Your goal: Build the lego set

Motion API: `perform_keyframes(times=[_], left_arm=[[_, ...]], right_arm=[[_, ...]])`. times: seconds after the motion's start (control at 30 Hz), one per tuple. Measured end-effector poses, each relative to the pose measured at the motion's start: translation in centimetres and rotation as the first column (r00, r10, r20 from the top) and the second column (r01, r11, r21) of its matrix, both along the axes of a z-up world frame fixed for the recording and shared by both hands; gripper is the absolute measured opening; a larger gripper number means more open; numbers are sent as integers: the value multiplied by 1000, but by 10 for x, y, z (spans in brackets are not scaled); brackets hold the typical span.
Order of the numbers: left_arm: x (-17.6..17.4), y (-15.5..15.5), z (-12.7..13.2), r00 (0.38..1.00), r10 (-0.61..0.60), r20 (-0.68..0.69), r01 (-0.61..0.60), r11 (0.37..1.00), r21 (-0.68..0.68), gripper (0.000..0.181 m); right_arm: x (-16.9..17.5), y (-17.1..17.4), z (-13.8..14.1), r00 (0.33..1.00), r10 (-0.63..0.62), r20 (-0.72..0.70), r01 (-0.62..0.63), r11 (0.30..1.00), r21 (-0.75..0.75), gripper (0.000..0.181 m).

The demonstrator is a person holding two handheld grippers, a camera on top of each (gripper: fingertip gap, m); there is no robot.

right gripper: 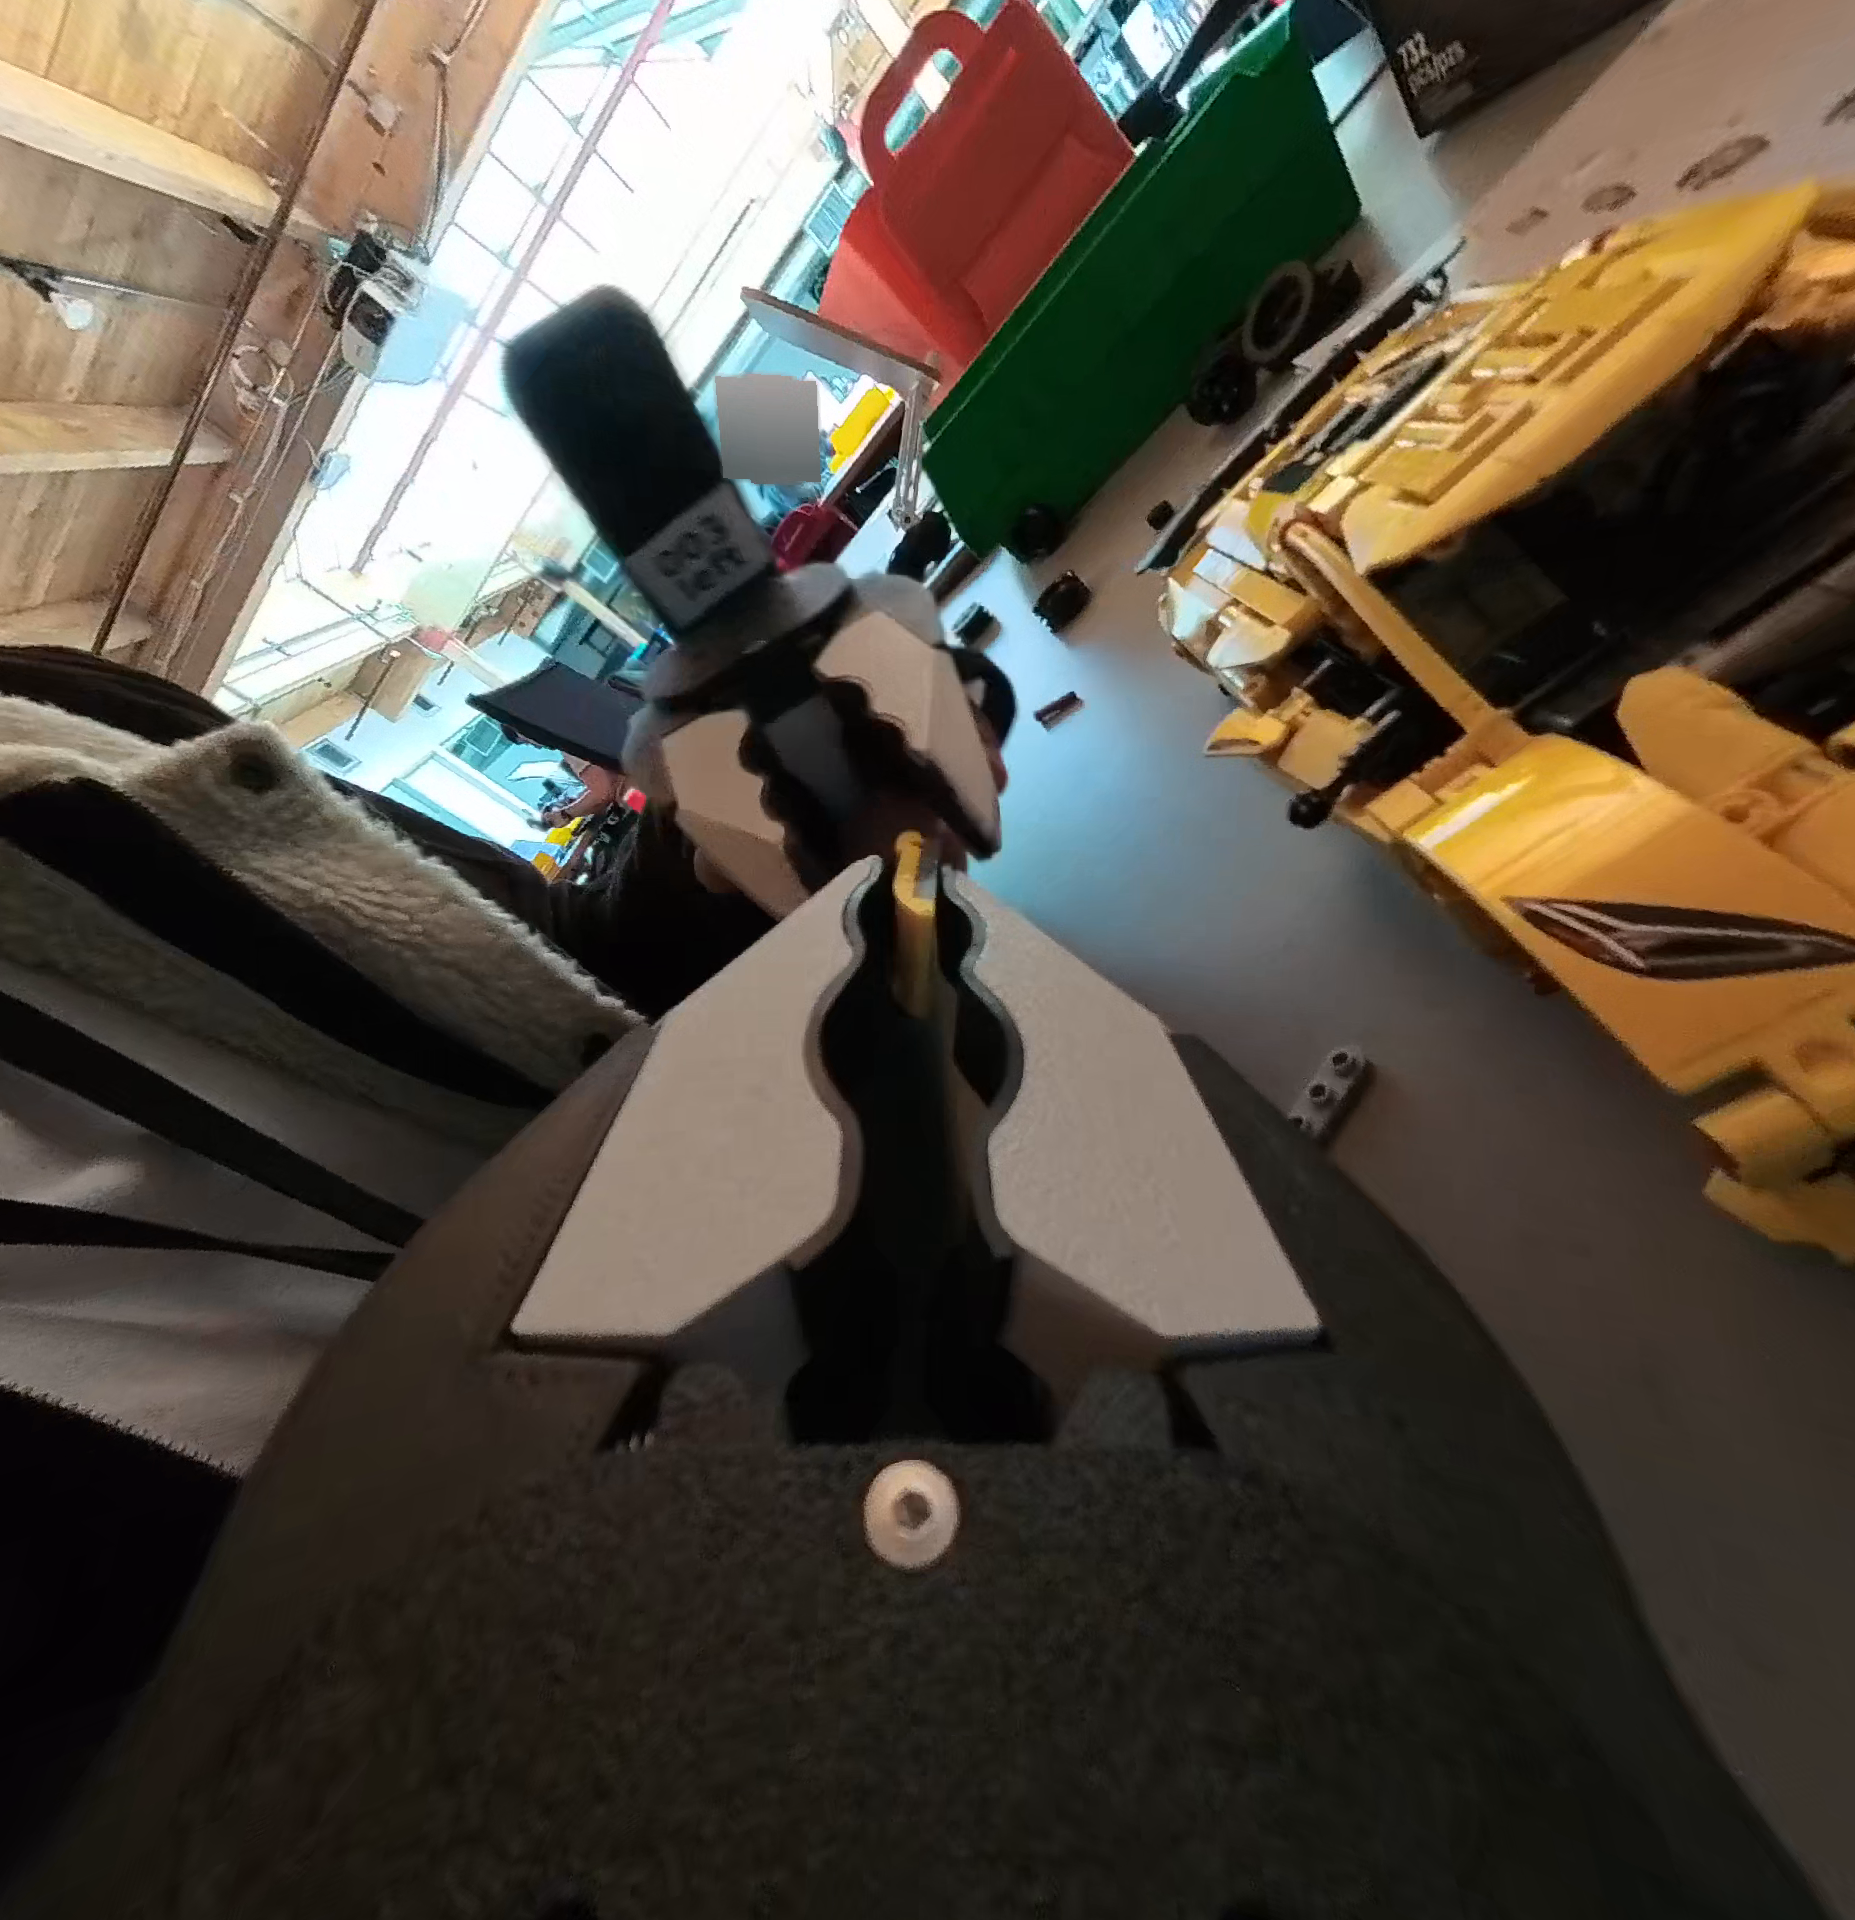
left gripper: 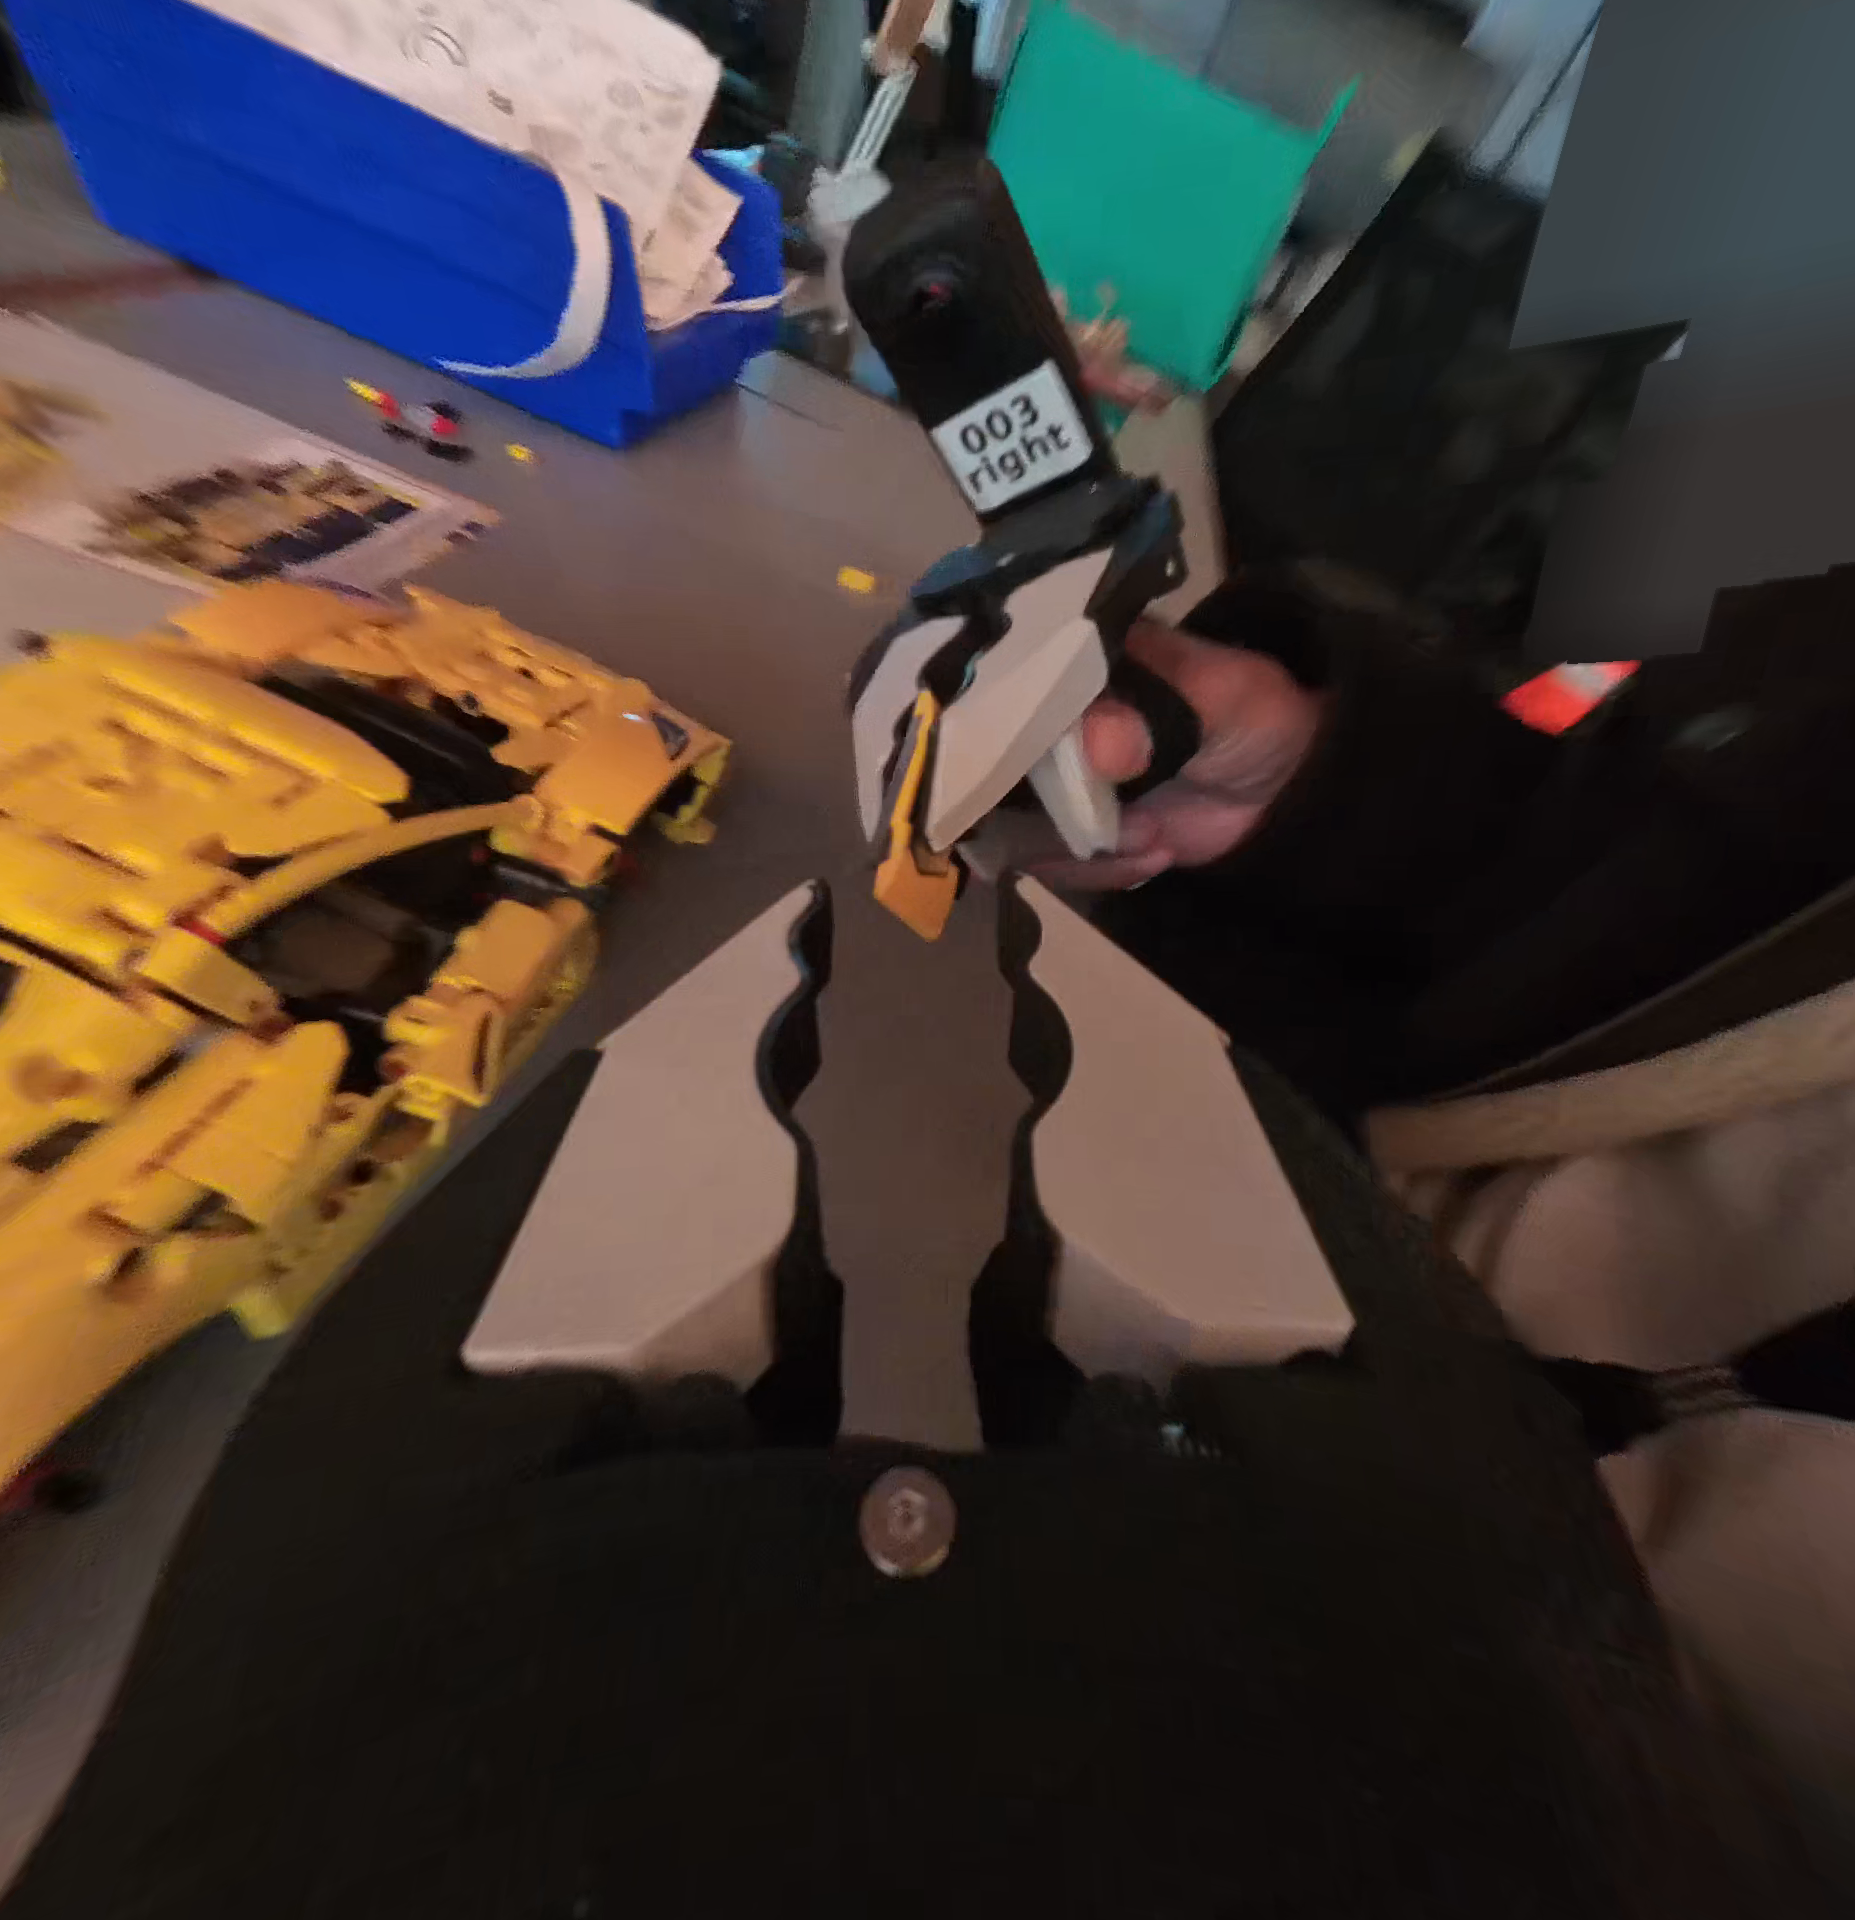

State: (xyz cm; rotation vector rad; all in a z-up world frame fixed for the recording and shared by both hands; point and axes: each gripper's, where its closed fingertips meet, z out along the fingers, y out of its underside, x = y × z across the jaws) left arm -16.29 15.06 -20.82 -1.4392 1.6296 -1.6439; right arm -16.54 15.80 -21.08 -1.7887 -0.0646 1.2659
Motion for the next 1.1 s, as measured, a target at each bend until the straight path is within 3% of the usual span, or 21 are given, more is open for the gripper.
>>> perform_keyframes(times=[0.1, 0.17, 0.47, 0.77, 0.9, 0.93, 1.0, 1.1], left_arm=[[-1, -3, 9, 999, -36, 36, 41, 987, -158, 25], [-3, -5, 10, 997, -51, 49, 58, 988, -144, 14], [-13, -14, 13, 986, -131, 101, 134, 991, -18, 8], [-21, -19, 15, 973, -197, 118, 209, 972, -106, 6], [-18, -13, 16, 978, -179, 109, 194, 969, -154, 6], [-18, -10, 16, 979, -172, 108, 189, 967, -169, 6], [-20, -2, 24, 979, -152, 133, 182, 948, -260, 6], [-23, 10, 29, 980, -133, 148, 181, 901, -394, 6]], right_arm=[[-5, -2, 6, 1000, 16, 9, -17, 999, 44, 8], [-7, -4, 8, 1000, 30, 4, -30, 998, 56, 7], [-17, -13, 13, 988, 134, -80, -130, 990, 54, 7], [-25, -19, 14, 986, 169, -7, -168, 981, 93, 7], [-22, -13, 16, 988, 150, -49, -144, 984, 101, 8], [-22, -15, 19, 986, 157, -58, -149, 982, 118, 19], [-13, -13, 21, 988, 130, -85, -120, 986, 112, 28], [2, -12, 26, 990, 86, -115, -71, 989, 127, 22]])
